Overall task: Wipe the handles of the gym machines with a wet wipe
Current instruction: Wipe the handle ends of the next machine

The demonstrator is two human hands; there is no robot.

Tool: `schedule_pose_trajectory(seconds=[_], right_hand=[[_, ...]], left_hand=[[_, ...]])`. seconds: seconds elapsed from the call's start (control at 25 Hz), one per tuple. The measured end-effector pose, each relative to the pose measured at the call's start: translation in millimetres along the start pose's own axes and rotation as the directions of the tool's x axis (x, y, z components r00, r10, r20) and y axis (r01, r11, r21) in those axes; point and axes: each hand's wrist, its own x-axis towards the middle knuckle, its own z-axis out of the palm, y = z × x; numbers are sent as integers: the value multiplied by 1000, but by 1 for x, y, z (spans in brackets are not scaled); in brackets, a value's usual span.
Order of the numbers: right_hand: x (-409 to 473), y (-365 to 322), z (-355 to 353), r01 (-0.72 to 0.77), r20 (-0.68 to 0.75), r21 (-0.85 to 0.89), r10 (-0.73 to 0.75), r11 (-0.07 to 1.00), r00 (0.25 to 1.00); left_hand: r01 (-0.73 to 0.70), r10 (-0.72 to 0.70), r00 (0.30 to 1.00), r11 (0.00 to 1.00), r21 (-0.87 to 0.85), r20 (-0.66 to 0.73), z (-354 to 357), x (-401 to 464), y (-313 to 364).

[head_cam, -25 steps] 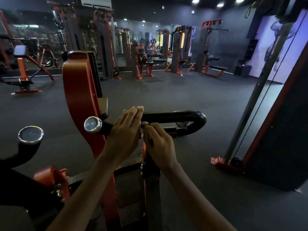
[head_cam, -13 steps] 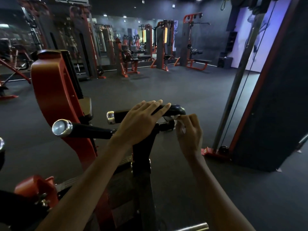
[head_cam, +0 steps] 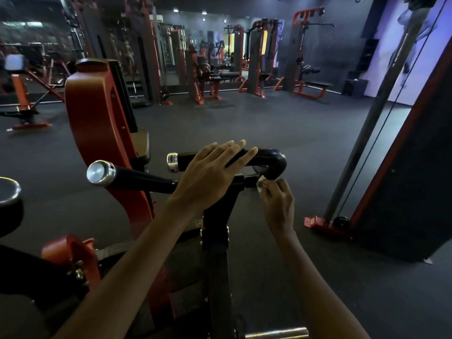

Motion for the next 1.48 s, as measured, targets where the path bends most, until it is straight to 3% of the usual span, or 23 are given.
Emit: schedule_pose_trajectory(seconds=[0.16,0.44,0.56,0.6,0.68,0.76,0.84,0.96,1.08,1.24,1.32,1.48], right_hand=[[-4,-8,12,-90,0,117,91,989,996],[-6,-16,23,-55,133,115,39,992,990],[-2,-17,13,-78,113,239,52,968,992],[-1,-20,10,-159,134,348,118,924,984],[2,-32,4,-419,324,572,275,705,905],[2,-41,2,-554,508,652,243,518,826],[4,-48,3,-553,576,677,118,486,809],[4,-64,13,-508,629,683,-68,525,775],[-9,-94,28,-446,669,679,-242,583,703],[-36,-146,35,-400,675,724,-454,563,582],[-49,-170,36,-405,667,742,-531,534,523],[-73,-217,33,-379,599,800,-652,464,466]], left_hand=[[22,-22,1000,1000,8,-11,4,-2,3],[66,-66,998,997,-33,7,-1,-3,6],[129,-128,992,988,-91,12,-4,-8,10],[157,-158,988,981,-113,5,-6,-11,12],[215,-222,975,964,-157,-27,-9,-19,16],[278,-294,954,941,-194,-60,-12,-35,24],[367,-388,919,907,-205,-73,-15,-59,37],[603,-626,778,770,-210,-59,-23,-100,53],[830,-854,516,517,-210,-67,-39,-146,63],[959,-972,215,229,-169,-95,-82,-201,82],[981,-983,125,143,-130,-137,-108,-219,94],[996,-968,34,53,-72,-247,-160,-247,117]])
